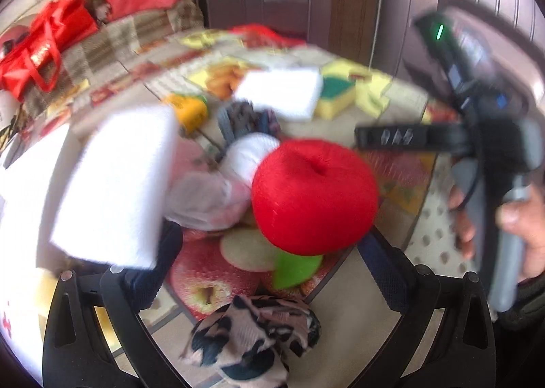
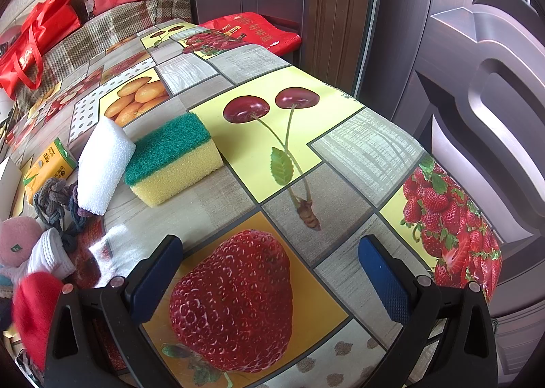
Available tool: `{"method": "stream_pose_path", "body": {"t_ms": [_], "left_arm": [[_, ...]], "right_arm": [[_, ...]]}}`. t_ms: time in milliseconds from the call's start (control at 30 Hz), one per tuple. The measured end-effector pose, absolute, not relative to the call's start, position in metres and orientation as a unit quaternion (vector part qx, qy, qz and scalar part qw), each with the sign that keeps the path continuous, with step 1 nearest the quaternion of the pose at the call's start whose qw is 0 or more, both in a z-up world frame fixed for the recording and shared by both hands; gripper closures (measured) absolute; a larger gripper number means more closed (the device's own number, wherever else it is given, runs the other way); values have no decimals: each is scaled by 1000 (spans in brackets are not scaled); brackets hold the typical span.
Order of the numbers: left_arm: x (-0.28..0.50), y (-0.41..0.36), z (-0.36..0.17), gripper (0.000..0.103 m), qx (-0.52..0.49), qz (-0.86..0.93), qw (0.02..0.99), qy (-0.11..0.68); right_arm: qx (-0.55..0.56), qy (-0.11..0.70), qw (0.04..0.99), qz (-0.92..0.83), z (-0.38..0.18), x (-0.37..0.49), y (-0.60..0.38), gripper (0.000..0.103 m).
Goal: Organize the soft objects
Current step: 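Lower the left gripper onto the cow-print cloth and close on it, then grasp the red plush apple with the right gripper while the left lifts the cloth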
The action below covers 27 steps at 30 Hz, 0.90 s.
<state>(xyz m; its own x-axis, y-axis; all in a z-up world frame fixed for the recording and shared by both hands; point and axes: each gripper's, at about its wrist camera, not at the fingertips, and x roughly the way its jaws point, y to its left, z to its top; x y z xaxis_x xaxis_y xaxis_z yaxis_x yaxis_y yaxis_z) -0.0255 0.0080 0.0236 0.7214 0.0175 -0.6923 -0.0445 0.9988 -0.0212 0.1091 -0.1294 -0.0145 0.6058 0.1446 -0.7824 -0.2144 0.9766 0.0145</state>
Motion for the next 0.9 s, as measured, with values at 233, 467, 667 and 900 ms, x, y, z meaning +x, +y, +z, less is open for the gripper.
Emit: {"method": "stream_pose_path", "body": {"t_ms": [233,467,667,900], "left_arm": [[-92,48,72,0,-88,55,962,253],[-135,91,75,0,-122,99,962,222],[-133,69,61,0,-87,53,962,255],[-101,21,32,0,-1,17,938,346]], "right_arm": [[-38,430,896,107,-13,107,-130,0],[88,388,899,182,-3,101,-164,0],[140,262,906,301,23,75,-181,0],[-32,264,873,408,36,46,-130,0]]}}
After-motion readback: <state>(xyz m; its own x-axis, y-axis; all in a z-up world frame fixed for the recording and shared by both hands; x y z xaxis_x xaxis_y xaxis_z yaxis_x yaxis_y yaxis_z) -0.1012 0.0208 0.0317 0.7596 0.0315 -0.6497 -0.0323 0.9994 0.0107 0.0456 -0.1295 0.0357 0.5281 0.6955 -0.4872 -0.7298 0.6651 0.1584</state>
